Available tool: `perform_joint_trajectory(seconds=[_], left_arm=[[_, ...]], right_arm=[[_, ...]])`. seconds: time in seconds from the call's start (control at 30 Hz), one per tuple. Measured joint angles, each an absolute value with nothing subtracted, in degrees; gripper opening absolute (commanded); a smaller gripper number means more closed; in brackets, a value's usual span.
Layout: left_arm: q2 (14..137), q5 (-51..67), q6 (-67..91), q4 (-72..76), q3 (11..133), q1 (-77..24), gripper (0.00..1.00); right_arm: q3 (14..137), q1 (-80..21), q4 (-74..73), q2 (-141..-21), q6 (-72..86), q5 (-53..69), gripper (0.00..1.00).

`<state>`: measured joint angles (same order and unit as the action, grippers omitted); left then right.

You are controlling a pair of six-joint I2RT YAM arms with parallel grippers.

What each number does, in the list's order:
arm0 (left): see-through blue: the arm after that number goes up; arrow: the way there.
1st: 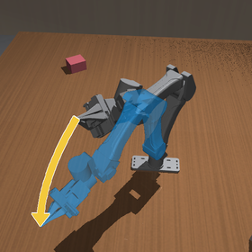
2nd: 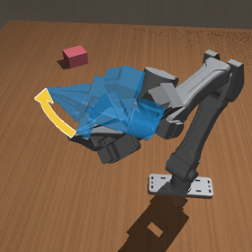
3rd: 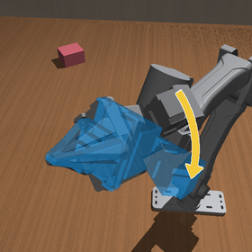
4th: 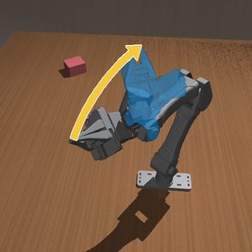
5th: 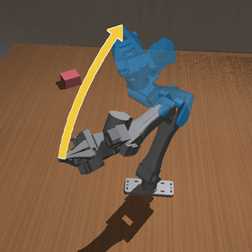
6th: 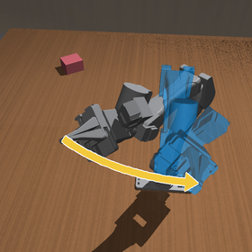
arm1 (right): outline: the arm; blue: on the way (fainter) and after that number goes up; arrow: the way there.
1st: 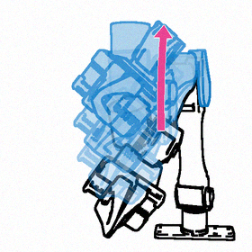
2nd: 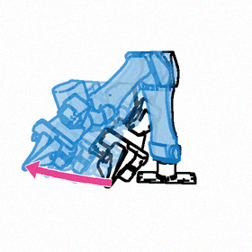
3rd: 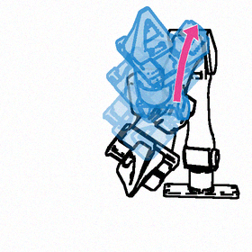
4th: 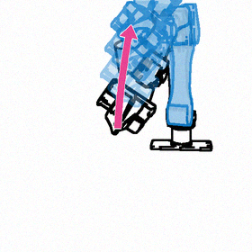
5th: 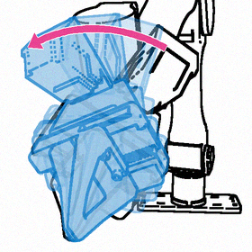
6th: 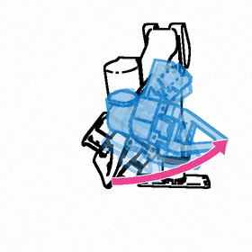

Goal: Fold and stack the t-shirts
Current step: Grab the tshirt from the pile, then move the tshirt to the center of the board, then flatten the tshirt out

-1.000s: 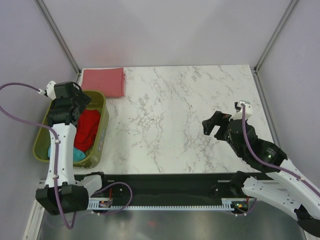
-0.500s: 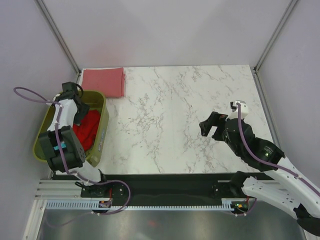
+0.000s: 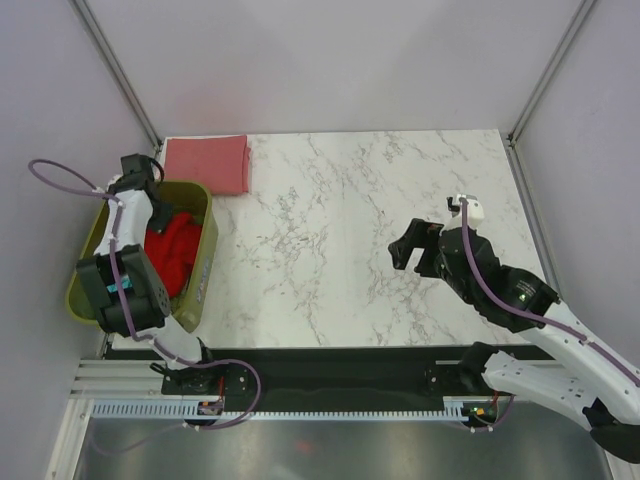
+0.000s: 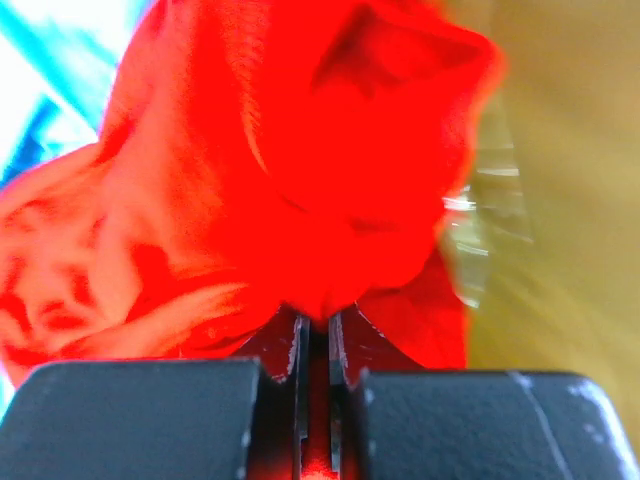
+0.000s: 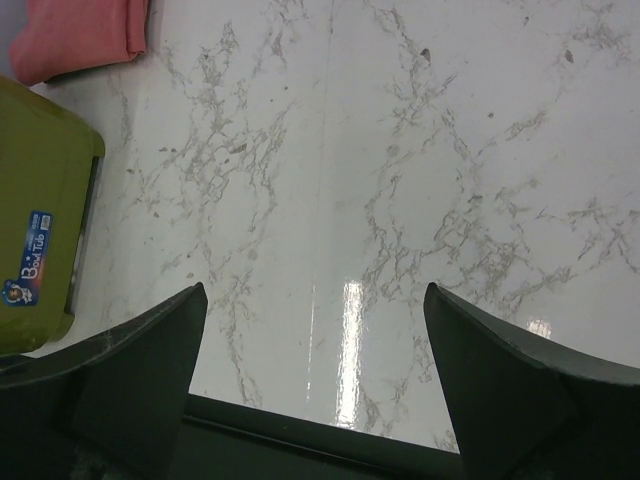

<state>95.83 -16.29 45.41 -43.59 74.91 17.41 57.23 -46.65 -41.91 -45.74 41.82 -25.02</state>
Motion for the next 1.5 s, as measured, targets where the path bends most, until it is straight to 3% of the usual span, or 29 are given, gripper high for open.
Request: perform_joint_trajectory(seconds=[0.3,0.47,0.63,0.7,0.73,0.77,0.83,0.97,1.1,1.5], left_arm=[[74.98,0.47,41.63,-38.44,91.15,11.33,0.02],[67.94,11.27,41.76,-30.57,94.89,-0.80,0.02],[65.82,27.05,43.53,-15.73,87.72,-16.45,0.03],[66.52,30.68,43.16,-12.08,83.72,-22.59,0.21],[66.98,32.25,42.33,-10.74,80.90,-25.98,0.35],[67.46,33.65,41.67,-8.99,77.32,-28.73,0.59],[68.03,36.38,40.64,-8.05,69.93,-32.34,0.70],[68.88,35.86,39.20,-8.49,53.01,-33.50,0.75],[68.88,31.00,37.98,-12.73,45.01,-33.45,0.75],[84.97,25.87,36.38,-11.94,48.42,-36.42,0.76]], right_arm=[[57.23,-46.65,-40.91,-45.67,41.67,-22.83,0.98],[57.12,-46.65,-40.21,-43.90,41.71,-21.17,0.98],[56.14,-46.65,-39.29,-40.99,42.28,-21.04,0.98],[55.48,-46.65,-39.22,-39.99,43.00,-21.52,0.98],[55.24,-46.65,-39.22,-39.64,43.33,-21.82,0.98],[54.96,-46.65,-39.24,-39.29,43.64,-22.20,0.98],[54.59,-46.65,-39.59,-39.05,44.25,-23.09,0.98],[53.43,-46.65,-41.01,-39.05,46.24,-25.74,0.96],[50.19,-46.65,-43.40,-39.22,50.15,-29.12,0.92],[33.43,-46.24,-46.54,-42.39,63.46,-31.31,0.82]])
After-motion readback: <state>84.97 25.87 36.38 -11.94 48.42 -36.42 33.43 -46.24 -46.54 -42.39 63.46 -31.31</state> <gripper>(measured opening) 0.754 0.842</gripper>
